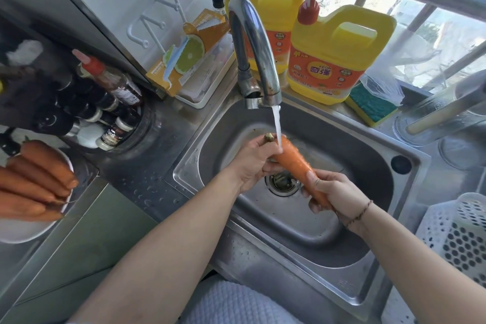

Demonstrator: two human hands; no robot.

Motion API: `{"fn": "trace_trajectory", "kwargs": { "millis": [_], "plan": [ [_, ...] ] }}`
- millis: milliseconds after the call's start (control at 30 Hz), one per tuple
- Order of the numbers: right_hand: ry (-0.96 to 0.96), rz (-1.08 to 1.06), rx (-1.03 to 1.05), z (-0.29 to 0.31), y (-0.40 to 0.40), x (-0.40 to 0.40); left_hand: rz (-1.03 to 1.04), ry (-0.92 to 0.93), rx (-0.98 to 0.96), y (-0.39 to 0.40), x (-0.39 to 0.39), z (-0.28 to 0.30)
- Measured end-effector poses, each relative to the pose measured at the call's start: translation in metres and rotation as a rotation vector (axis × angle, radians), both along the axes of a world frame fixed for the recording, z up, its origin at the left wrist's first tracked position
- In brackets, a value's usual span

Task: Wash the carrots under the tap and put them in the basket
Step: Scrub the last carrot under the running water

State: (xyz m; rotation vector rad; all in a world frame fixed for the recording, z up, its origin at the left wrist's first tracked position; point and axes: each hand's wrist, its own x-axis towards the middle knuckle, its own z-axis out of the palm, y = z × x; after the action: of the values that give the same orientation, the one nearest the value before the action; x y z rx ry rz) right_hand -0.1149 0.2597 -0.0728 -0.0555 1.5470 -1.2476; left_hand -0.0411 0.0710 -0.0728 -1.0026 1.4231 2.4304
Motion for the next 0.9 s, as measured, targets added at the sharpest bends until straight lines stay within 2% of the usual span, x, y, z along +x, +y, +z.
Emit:
{"fn": "trace_trajectory", "kwargs": {
  "millis": [200, 367, 633, 800, 833, 900],
  "plan": [
    [0.068, -0.007, 0.037, 0.007, -0.006, 0.004, 0.006, 0.025, -0.078, 0.004, 0.0, 0.0],
    [-0.089, -0.027, -0.003, 0.013, -0.004, 0.003, -0.012, 0.056, -0.013, 0.002, 0.003, -0.001],
    [0.324, 0.068, 0.109, 0.009, -0.012, 0.009, 0.148, -0.083, -0.027, 0.012, -0.003, 0.006],
    [0.175, 0.015, 0.083, 0.014, -0.01, 0.004, 0.074, 0.036, -0.002, 0.005, 0.003, -0.005],
    [0.224, 0.023, 0.095, 0.013, -0.01, 0.005, 0.084, 0.028, -0.007, 0.005, 0.003, -0.005],
    [0.443, 0.072, 0.148, 0.014, -0.012, 0.012, 0.143, -0.004, -0.019, 0.008, 0.0, 0.0]
  ]
}}
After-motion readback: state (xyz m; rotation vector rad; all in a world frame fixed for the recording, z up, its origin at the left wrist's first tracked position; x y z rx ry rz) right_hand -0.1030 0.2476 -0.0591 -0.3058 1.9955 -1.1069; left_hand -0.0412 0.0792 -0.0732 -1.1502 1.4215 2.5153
